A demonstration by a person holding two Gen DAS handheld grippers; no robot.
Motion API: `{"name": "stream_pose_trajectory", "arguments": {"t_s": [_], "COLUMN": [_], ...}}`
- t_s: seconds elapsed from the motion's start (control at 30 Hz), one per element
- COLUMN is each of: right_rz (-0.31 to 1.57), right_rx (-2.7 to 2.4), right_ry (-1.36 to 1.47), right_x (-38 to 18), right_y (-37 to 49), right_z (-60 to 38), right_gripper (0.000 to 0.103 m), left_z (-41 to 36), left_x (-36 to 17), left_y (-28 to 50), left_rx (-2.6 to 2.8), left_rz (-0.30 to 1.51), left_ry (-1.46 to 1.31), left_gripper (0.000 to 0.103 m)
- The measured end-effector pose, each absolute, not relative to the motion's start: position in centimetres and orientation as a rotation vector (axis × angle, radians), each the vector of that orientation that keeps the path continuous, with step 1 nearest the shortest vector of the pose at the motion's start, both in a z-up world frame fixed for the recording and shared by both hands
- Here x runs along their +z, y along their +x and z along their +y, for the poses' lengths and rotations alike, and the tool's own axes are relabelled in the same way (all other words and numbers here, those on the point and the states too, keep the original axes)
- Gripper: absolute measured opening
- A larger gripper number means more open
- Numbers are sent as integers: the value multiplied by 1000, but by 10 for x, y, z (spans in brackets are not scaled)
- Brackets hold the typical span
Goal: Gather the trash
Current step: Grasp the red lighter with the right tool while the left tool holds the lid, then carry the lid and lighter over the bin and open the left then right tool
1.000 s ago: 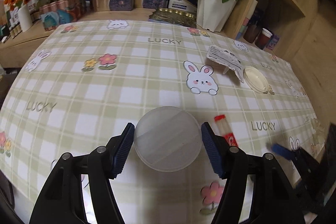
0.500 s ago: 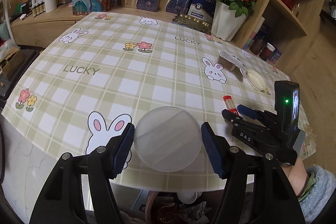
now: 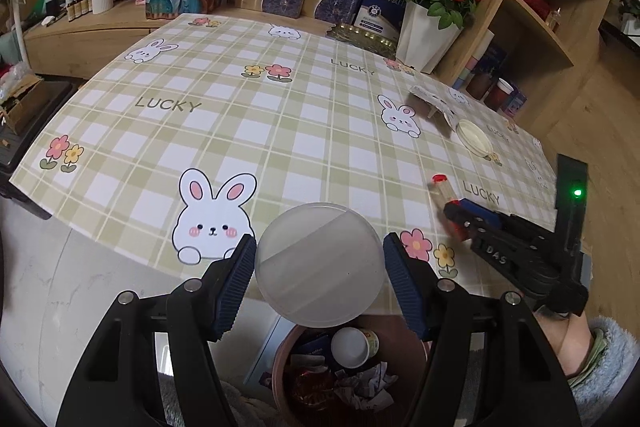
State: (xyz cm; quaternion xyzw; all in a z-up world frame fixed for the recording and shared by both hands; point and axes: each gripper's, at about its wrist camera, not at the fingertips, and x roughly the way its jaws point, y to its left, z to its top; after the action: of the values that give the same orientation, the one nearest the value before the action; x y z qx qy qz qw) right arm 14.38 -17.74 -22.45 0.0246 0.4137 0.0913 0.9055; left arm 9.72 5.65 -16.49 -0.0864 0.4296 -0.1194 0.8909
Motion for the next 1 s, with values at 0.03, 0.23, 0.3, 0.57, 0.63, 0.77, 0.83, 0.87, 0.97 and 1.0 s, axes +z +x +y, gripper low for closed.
{"name": "stream_pose_trajectory", "arguments": {"t_s": [0.03,0.23,0.3,0.57,0.63,0.77,0.83,0.87,0.97,1.0], "right_rz": [845,792,778,720,709,702,694,698,726,730], "right_rx": [195,222,231,245,249,261,275,276,282,285], "right_ry": [59,111,131,181,195,224,254,259,255,254], "right_x": [-221,-200,-194,-176,-174,-175,-179,-181,-189,-191], "right_y": [138,97,83,27,13,-6,-17,-21,-28,-30], "right_z": [-179,-187,-189,-195,-198,-204,-207,-207,-206,-205], "right_gripper": [27,27,27,27,27,27,27,27,27,27], "left_z": [56,50,46,22,17,6,3,1,-3,-4], "left_x": [-164,-163,-164,-164,-166,-175,-180,-181,-183,-182], "left_y": [93,72,64,29,23,11,7,6,5,5], "left_rx": [-252,-285,-298,-364,-376,-391,-395,-398,-401,-402], "left_rz": [891,899,903,907,917,938,957,965,974,974], "left_ry": [-175,-162,-158,-116,-103,-74,-71,-77,-83,-82], "left_gripper": [64,64,64,64,64,64,64,64,64,64]}}
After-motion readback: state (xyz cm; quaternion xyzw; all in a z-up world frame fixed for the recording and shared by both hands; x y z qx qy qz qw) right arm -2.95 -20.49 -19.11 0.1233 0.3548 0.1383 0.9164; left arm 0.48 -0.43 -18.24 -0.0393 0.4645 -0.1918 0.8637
